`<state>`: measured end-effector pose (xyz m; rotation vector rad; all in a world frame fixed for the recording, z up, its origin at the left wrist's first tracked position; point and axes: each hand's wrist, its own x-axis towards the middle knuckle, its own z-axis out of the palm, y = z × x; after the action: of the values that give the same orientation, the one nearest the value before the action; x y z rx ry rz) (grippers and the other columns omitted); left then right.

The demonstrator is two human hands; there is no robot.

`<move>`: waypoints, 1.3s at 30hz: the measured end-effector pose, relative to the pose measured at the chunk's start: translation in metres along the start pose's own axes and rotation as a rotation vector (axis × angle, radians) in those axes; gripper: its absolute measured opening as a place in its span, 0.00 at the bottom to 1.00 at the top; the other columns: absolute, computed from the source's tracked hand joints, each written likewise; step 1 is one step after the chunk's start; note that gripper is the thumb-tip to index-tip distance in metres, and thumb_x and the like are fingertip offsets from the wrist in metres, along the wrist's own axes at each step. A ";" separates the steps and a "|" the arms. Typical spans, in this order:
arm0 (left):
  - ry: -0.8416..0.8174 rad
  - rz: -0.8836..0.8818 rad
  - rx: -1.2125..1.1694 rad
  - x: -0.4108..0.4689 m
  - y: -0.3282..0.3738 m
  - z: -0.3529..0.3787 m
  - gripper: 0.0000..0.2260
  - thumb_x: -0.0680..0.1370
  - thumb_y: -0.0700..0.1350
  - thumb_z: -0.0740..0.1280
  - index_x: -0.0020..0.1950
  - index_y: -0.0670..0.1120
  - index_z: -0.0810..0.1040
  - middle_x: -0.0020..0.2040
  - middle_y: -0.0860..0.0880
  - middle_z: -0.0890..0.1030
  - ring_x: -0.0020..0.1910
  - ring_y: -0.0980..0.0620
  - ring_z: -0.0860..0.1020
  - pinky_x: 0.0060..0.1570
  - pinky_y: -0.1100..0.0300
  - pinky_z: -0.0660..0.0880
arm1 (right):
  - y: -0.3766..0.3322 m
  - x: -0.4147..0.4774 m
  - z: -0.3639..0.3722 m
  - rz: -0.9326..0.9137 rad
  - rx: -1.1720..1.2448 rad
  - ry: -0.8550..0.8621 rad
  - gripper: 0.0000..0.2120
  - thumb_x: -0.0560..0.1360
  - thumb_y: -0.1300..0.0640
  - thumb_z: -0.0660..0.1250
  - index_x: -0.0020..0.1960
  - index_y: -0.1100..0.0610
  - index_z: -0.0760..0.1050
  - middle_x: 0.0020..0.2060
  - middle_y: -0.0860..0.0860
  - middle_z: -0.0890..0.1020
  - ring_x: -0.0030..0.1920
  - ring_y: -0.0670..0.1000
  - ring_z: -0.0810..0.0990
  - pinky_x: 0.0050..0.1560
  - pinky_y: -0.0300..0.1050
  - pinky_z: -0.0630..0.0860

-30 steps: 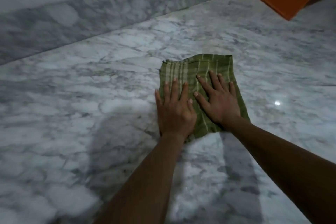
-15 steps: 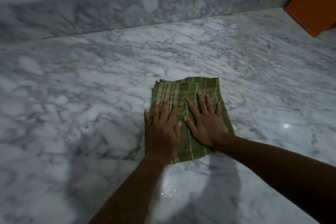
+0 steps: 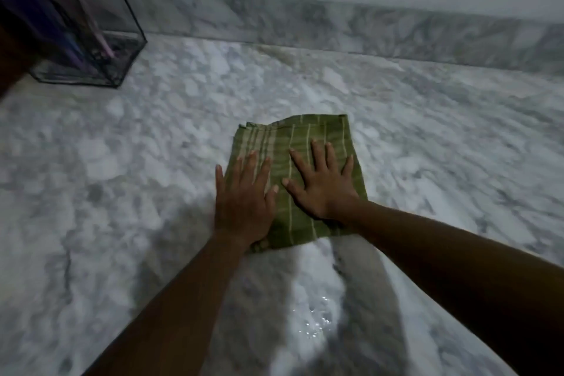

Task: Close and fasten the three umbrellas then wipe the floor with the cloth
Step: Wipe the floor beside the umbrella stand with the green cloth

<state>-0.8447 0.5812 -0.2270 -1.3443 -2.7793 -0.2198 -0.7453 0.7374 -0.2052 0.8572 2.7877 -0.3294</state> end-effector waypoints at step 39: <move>-0.071 -0.662 -0.098 -0.233 0.075 -0.028 0.26 0.83 0.51 0.54 0.82 0.51 0.56 0.82 0.42 0.56 0.81 0.39 0.50 0.75 0.31 0.44 | -0.033 -0.168 0.053 -0.509 -0.038 0.041 0.38 0.72 0.22 0.43 0.78 0.35 0.56 0.82 0.51 0.51 0.81 0.55 0.46 0.74 0.70 0.37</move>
<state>-0.6412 0.4423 -0.2151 -0.3968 -3.2061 -0.3337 -0.6214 0.6081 -0.2071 0.1314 3.0048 -0.3343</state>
